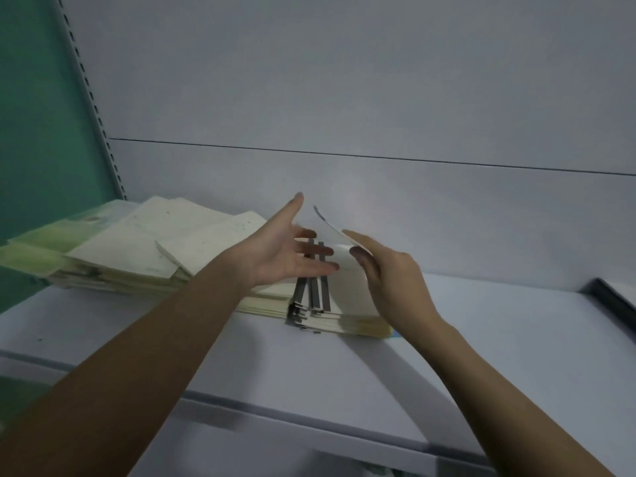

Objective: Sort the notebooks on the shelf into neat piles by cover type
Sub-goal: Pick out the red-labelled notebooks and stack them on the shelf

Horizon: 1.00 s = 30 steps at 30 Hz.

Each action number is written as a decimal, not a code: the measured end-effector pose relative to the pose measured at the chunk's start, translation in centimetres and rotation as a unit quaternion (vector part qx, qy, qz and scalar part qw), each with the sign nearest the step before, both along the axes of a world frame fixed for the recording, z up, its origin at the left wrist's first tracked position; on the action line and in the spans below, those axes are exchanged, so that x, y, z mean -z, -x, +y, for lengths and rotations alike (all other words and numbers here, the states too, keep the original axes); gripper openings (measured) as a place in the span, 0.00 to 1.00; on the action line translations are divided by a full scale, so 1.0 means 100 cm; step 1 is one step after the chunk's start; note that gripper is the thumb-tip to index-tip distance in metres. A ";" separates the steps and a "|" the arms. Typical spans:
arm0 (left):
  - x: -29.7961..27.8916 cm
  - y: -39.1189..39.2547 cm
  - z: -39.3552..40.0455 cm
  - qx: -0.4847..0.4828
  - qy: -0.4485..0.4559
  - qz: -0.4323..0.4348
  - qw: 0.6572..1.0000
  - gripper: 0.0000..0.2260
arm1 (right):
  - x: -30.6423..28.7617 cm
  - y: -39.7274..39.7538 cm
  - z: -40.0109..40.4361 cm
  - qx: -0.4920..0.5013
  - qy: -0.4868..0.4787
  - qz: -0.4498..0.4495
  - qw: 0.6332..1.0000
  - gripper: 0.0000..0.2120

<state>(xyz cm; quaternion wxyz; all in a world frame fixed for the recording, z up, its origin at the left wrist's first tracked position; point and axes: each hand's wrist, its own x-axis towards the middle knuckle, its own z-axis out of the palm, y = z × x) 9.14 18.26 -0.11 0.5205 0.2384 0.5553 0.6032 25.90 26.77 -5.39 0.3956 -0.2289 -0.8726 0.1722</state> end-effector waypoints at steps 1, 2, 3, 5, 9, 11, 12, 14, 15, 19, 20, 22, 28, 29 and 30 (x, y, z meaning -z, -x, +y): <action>-0.004 -0.002 0.001 0.021 -0.024 -0.045 0.998 0.30 | -0.002 0.003 0.002 -0.021 -0.013 -0.004 1.000 0.16; -0.005 -0.002 0.002 0.018 -0.039 -0.052 0.998 0.25 | -0.004 0.004 0.004 -0.045 -0.027 -0.018 0.998 0.17; -0.007 -0.004 0.004 0.003 -0.037 -0.029 0.999 0.19 | -0.006 0.004 0.005 -0.067 -0.036 -0.042 0.996 0.19; -0.005 -0.004 0.005 -0.040 -0.013 0.036 0.999 0.15 | -0.009 0.002 0.007 -0.071 -0.010 -0.102 0.992 0.28; -0.004 0.011 0.003 -0.112 -0.019 0.090 0.989 0.16 | 0.002 -0.009 0.017 0.009 0.085 -0.143 0.986 0.44; -0.005 0.018 0.000 -0.149 -0.034 0.080 0.985 0.14 | 0.014 -0.013 0.017 0.016 0.045 -0.229 0.972 0.39; -0.005 0.021 -0.002 -0.164 -0.037 0.078 0.983 0.13 | 0.018 -0.015 0.014 0.011 0.023 -0.280 0.960 0.36; -0.004 0.024 -0.005 -0.186 -0.042 0.074 0.979 0.12 | 0.019 -0.023 0.006 0.005 -0.008 -0.349 0.937 0.34; -0.003 0.025 -0.006 -0.193 -0.046 0.071 0.978 0.11 | 0.018 -0.026 0.004 0.007 -0.016 -0.360 0.933 0.35; 0.004 0.027 -0.012 -0.235 -0.049 0.060 0.969 0.11 | 0.010 -0.034 0.005 0.005 0.018 -0.326 0.945 0.22; 0.005 0.027 -0.013 -0.249 -0.046 0.064 0.965 0.11 | 0.008 -0.035 0.011 0.013 0.052 -0.279 0.959 0.21; 0.005 0.026 -0.017 -0.264 -0.041 0.087 0.960 0.12 | 0.005 -0.036 0.021 0.045 0.106 -0.152 0.982 0.23; 0.015 -0.010 -0.026 -0.199 -0.013 0.119 0.973 0.17 | -0.004 -0.029 0.012 0.120 0.043 0.072 0.989 0.18; 0.018 -0.020 -0.026 -0.187 -0.015 0.115 0.976 0.17 | -0.005 -0.026 0.003 0.110 0.011 0.065 0.992 0.15; 0.021 -0.027 -0.026 -0.180 -0.019 0.109 0.977 0.16 | -0.005 -0.024 -0.007 0.094 -0.022 0.044 0.994 0.14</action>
